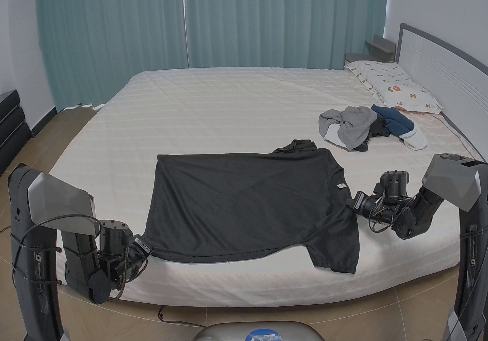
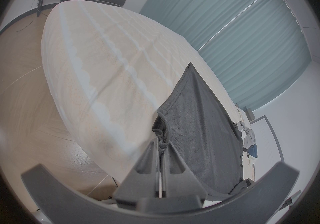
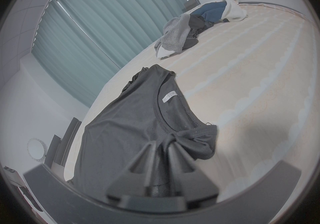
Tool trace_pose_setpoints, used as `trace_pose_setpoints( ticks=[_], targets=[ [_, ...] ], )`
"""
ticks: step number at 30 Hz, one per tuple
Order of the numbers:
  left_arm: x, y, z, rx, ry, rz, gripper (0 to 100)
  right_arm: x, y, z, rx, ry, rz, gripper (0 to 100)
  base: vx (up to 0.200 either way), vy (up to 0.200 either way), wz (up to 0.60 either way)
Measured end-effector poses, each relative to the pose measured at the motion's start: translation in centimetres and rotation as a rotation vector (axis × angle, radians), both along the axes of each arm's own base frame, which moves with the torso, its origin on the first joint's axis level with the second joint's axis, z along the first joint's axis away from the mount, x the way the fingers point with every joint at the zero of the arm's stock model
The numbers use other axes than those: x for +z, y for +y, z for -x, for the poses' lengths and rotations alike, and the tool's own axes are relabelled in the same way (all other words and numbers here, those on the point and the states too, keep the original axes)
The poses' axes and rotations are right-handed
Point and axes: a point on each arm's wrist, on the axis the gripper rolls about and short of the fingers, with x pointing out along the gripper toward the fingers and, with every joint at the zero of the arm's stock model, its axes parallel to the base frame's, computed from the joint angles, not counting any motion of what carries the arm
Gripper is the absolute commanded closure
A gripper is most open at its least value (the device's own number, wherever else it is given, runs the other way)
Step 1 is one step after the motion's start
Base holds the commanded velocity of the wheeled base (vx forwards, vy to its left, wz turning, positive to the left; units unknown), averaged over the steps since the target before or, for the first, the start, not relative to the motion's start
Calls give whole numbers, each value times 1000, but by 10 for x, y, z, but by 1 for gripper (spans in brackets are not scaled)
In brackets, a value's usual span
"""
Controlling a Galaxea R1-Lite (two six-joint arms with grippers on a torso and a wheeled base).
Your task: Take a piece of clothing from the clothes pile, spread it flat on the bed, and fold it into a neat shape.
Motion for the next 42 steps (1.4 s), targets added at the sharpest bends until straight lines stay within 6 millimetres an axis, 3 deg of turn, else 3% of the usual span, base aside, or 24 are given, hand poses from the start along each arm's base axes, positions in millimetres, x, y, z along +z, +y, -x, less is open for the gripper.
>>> trace_pose_setpoints(
  ticks=[7, 12, 17, 23, 27, 42],
  targets=[
    [0, 0, 0, 1, 0, 0, 100, 3, -9, -1, -20, -33, -2, 0, 0, 0, 0],
    [0, 0, 0, 0, 1, 0, 100, 14, -18, 10, -36, -34, -4, 0, 0, 0, 0],
    [0, 0, 1, -1, 3, 0, 100, 16, -20, 37, 11, 25, -20, 0, 0, 0, 0],
    [-1, 0, 2, -11, 9, 5, 100, 10, -17, 78, 207, 82, -52, 0, 0, 0, 0],
    [-1, 0, 2, -14, 10, 8, 100, 8, -16, 93, 296, 104, -81, 0, 0, 0, 0],
    [0, 0, 2, -15, 10, 7, 100, -14, -22, 105, 395, 126, -9, 0, 0, 0, 0]
  ],
)
